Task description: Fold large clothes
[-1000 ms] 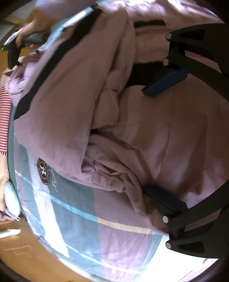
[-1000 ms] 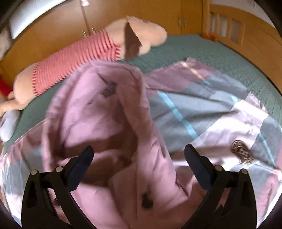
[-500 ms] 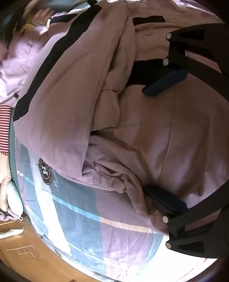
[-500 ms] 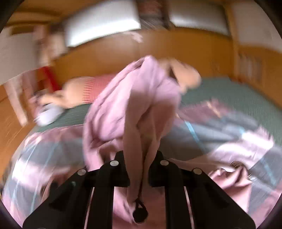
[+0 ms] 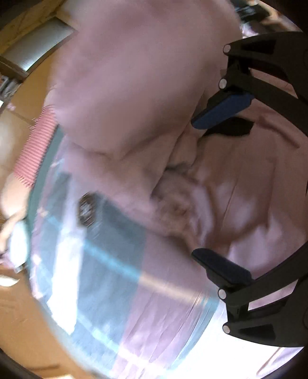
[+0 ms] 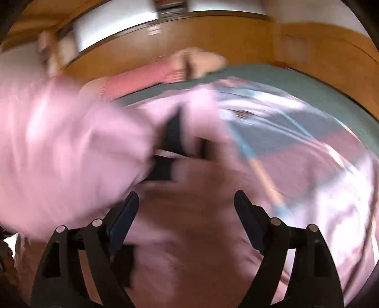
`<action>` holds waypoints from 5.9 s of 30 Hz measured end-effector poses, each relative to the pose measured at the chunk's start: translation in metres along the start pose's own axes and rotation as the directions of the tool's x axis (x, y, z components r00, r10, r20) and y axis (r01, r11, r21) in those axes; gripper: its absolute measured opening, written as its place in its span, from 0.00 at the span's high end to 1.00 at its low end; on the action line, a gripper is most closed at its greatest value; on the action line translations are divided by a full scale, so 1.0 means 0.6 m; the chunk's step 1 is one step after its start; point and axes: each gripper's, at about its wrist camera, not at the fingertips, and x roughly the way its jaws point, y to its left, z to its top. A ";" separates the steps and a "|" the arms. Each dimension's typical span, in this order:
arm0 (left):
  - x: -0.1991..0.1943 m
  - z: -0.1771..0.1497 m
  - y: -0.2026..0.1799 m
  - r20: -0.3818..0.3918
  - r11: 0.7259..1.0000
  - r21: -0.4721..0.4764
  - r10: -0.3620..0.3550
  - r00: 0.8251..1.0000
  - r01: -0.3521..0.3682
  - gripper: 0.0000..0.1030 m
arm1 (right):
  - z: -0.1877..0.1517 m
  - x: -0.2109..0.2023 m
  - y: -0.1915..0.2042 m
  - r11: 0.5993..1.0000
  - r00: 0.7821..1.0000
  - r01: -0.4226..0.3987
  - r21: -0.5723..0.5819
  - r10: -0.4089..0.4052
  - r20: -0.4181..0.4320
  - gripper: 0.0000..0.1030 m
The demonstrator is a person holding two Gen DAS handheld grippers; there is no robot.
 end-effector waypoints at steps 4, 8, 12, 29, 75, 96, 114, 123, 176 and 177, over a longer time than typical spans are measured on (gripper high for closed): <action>-0.012 0.006 -0.006 0.034 1.000 0.025 0.014 0.999 -0.014 0.02 | 0.007 -0.029 -0.004 0.990 0.996 -0.090 0.113 0.091 -0.004 0.19; -0.007 0.000 -0.020 0.021 0.999 0.046 0.009 1.000 -0.010 0.02 | 0.019 -0.030 0.115 0.971 0.969 -0.241 0.001 0.241 -0.048 0.09; -0.002 0.001 -0.023 0.026 0.995 0.069 0.067 0.997 -0.068 0.02 | 0.001 -0.013 0.250 0.914 0.917 -0.389 -0.114 0.372 -0.145 0.03; -0.049 0.027 0.010 0.033 1.000 0.012 0.012 0.999 -0.013 0.02 | -0.066 0.040 0.417 0.913 0.954 -0.239 -0.331 0.158 -0.253 1.00; -0.038 0.021 -0.011 0.011 0.997 0.058 0.043 0.999 -0.044 0.02 | -0.119 0.064 0.376 0.830 0.909 -0.227 -0.509 -0.008 -0.418 0.88; -0.042 -0.004 -0.077 0.058 0.974 0.221 0.029 0.998 -0.041 0.02 | 0.008 -0.010 0.329 0.939 0.995 -0.098 -0.329 0.087 -0.048 0.44; -0.035 -0.005 -0.076 0.018 0.977 0.213 0.029 0.999 -0.032 0.02 | -0.047 0.110 0.348 0.914 0.971 -0.076 -0.397 -0.023 -0.239 0.33; -0.002 -0.023 -0.099 -0.022 0.963 0.262 0.069 0.997 -0.060 0.02 | -0.057 0.139 0.309 0.921 0.984 -0.070 -0.384 0.002 -0.176 0.18; -0.185 -0.168 -0.103 0.181 0.868 0.402 0.237 0.954 -0.292 0.02 | -0.090 -0.123 -0.050 0.983 0.963 0.002 -0.185 -0.051 -0.265 0.01; -0.175 -0.174 -0.068 0.121 0.873 0.386 0.274 0.954 -0.299 0.02 | -0.106 -0.125 -0.077 0.984 0.949 0.032 -0.177 -0.086 -0.304 0.01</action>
